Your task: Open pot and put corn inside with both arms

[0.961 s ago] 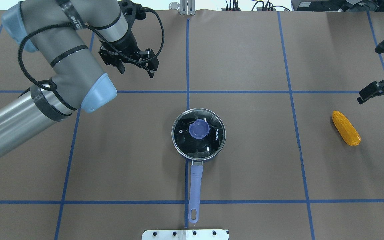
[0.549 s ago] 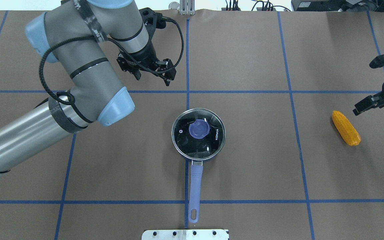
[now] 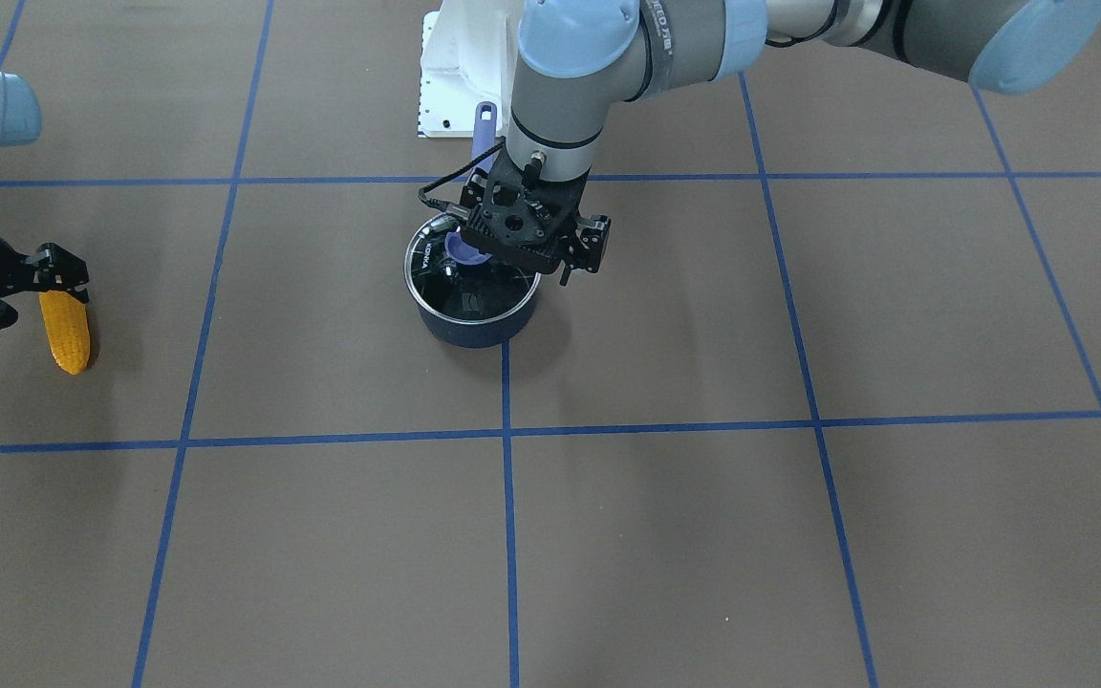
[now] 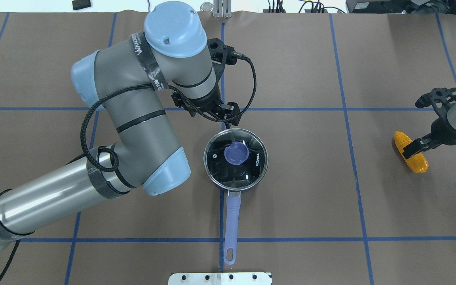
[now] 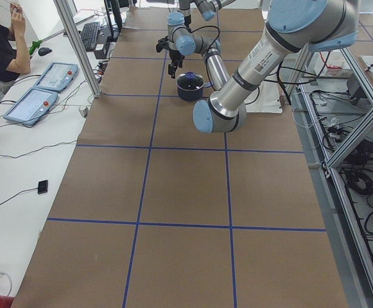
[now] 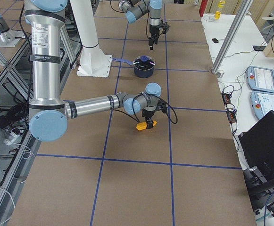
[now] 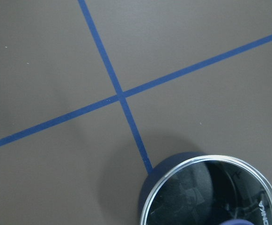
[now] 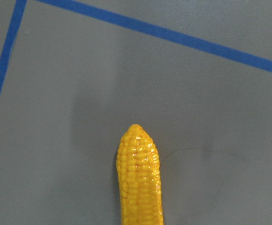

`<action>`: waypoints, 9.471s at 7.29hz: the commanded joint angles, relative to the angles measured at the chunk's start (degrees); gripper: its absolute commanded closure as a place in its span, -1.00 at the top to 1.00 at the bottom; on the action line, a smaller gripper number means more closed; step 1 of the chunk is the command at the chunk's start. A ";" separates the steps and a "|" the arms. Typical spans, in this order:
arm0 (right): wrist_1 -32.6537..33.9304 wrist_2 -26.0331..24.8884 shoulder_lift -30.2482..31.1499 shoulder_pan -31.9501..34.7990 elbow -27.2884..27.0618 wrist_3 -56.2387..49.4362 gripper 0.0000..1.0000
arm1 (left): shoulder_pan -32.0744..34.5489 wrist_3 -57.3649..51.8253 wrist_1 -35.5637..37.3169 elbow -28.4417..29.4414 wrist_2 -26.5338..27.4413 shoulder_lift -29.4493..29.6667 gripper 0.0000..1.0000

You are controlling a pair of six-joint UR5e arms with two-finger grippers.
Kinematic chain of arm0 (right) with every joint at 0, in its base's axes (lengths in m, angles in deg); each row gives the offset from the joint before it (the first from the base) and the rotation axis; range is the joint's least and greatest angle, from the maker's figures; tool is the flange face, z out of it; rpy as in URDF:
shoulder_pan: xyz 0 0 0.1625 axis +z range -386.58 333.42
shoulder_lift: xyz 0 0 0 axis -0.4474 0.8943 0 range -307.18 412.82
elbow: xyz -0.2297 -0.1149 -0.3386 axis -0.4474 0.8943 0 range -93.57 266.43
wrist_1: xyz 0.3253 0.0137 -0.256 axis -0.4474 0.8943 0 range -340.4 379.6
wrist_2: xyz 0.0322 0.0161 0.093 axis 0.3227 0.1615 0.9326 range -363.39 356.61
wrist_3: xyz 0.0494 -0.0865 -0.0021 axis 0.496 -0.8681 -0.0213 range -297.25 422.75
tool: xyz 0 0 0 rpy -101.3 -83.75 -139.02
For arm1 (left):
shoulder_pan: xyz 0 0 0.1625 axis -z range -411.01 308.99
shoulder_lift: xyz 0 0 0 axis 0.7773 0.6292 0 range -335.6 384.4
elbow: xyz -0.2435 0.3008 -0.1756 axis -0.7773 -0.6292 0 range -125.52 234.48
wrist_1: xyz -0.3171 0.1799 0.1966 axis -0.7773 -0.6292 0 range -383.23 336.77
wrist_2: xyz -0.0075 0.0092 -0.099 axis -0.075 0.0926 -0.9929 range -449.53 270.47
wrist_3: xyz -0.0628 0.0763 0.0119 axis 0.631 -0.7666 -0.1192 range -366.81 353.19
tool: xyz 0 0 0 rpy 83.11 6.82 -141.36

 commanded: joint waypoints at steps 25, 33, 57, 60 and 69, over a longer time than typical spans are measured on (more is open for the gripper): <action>0.89 0.18 -5.64 1.25 1.93 -2.53 -0.43 | -9.44 -0.72 -2.60 8.53 7.13 3.97 0.77; 1.41 0.53 -8.78 0.90 1.31 -0.87 -0.43 | -8.13 -0.72 -1.81 5.64 6.08 3.71 0.14; 21.19 0.79 -38.87 -11.09 -0.27 17.19 1.00 | 23.43 -40.45 -15.96 -0.96 -13.43 -39.88 0.20; 21.19 0.80 -36.58 -9.83 0.43 13.03 1.00 | 19.13 -37.38 -17.89 -0.86 -13.52 -39.88 0.20; 21.10 0.19 -34.13 -5.37 0.78 7.61 1.00 | 25.48 -37.37 -17.46 -3.33 -15.45 -40.24 0.99</action>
